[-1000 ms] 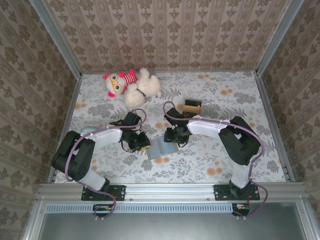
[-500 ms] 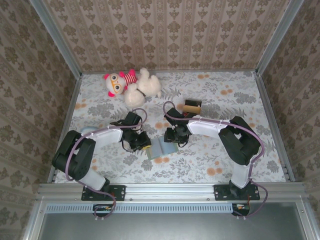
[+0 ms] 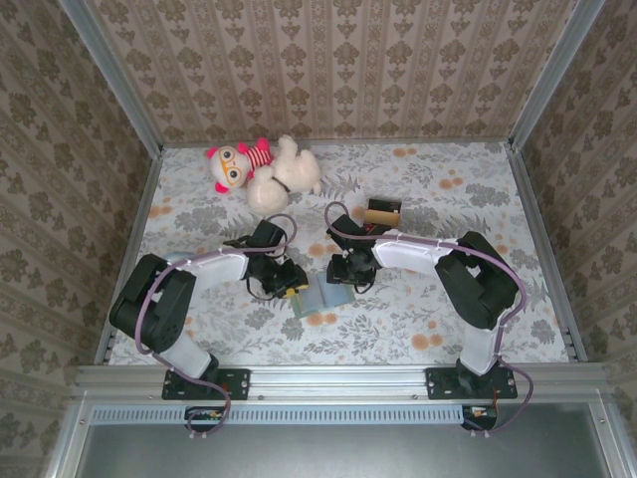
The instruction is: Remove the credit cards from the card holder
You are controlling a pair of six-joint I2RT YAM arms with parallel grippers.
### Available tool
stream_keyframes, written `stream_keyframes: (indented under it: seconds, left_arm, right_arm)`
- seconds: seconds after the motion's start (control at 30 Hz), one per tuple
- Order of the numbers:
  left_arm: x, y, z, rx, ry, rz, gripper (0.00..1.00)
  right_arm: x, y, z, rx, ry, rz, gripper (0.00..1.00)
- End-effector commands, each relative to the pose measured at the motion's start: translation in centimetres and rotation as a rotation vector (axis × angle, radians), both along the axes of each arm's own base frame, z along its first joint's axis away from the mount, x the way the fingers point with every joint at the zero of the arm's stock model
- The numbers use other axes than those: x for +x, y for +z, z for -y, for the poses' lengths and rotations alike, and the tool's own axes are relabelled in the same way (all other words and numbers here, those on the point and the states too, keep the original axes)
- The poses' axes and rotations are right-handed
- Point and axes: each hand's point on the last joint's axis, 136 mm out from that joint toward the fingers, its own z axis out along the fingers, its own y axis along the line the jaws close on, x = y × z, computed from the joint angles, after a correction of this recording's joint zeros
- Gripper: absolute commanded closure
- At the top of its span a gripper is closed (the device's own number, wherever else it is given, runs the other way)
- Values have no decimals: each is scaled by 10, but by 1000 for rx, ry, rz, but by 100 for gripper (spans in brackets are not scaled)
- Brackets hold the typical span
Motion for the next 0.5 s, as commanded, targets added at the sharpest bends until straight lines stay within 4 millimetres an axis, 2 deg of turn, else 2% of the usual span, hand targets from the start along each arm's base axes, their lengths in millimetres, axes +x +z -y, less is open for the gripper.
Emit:
stream_keyframes:
  seconds: [0.0, 0.17, 0.3, 0.47]
  left_arm:
    - [-1, -2, 8, -28, -5, -15, 68]
    - [5, 11, 22, -127, -7, 19, 74]
    - [9, 24, 25, -155, -12, 61, 78]
    - [10, 39, 28, -191, -24, 106, 79]
  right_arm:
    - [-14, -36, 10, -57, -2, -76, 53]
    - [-15, -35, 11, -57, -3, -77, 53]
    - [-15, -35, 11, -56, -3, -74, 53]
    - [-15, -34, 10, -51, -3, -71, 53]
